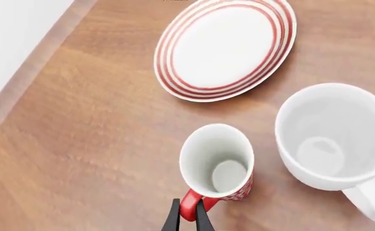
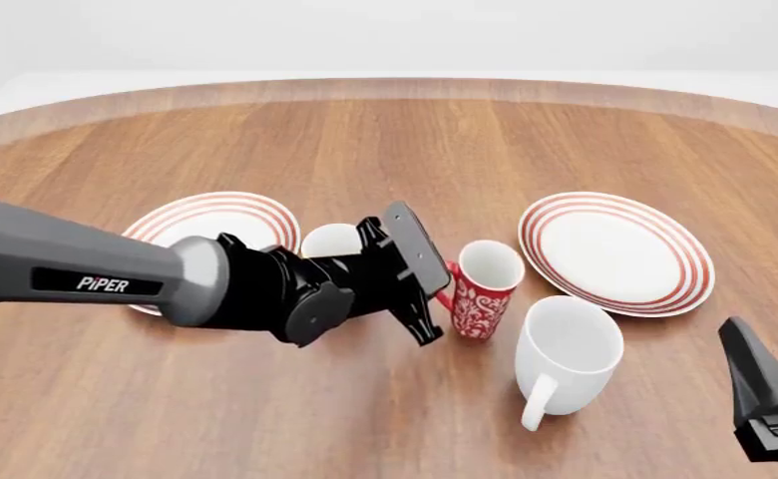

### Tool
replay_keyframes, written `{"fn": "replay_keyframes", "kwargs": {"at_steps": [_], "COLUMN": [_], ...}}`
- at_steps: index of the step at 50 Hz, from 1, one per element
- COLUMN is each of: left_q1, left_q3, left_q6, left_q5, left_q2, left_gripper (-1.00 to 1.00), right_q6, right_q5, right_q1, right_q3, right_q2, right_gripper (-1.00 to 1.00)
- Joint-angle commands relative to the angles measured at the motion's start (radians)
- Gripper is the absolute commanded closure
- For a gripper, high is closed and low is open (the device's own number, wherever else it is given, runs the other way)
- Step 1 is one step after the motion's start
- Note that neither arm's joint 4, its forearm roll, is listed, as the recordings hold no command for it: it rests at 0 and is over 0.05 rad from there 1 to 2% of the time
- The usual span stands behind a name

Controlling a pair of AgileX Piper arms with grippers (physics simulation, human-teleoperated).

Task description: Put the red mug on the left plate.

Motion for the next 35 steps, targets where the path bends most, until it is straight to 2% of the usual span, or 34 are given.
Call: {"fn": "replay_keyframes", "kwargs": {"at_steps": [1, 3, 4, 7, 11, 14, 22, 27, 28, 35], "left_q1": [0.002, 0.002, -0.001, 0.002, 0.012, 0.019, 0.038, 0.041, 0.053, 0.066], "left_q3": [-0.003, -0.003, -0.015, -0.021, -0.04, -0.032, -0.04, -0.043, -0.054, -0.079], "left_q6": [-0.044, -0.044, -0.1, -0.119, -0.129, -0.143, -0.147, -0.15, -0.159, -0.171], "left_q5": [0.007, 0.007, 0.025, 0.034, 0.048, 0.135, 0.188, 0.206, 0.229, 0.287], "left_q2": [-0.018, -0.018, -0.035, -0.049, -0.062, -0.167, -0.23, -0.257, -0.278, -0.343], "left_gripper": [1.0, 1.0, 1.0, 1.0, 1.0, 1.0, 1.0, 1.0, 1.0, 1.0], "right_q6": [-0.001, -0.001, -0.002, -0.004, -0.006, -0.01, -0.016, -0.017, -0.02, -0.023], "right_q5": [0.001, 0.001, 0.002, 0.002, 0.001, -0.019, -0.078, -0.046, -0.012, -0.005], "right_q1": [0.0, 0.0, 0.0, 0.001, 0.002, 0.003, 0.006, 0.007, 0.008, 0.009], "right_q3": [-0.001, -0.001, -0.001, 0.0, 0.0, 0.0, 0.0, 0.0, 0.0, 0.0], "right_q2": [0.0, 0.0, 0.0, 0.0, 0.0, 0.019, 0.075, 0.042, 0.007, 0.0], "right_gripper": [-1.0, -1.0, -1.0, -1.0, -1.0, -1.0, -1.0, -1.0, -1.0, -1.0]}}
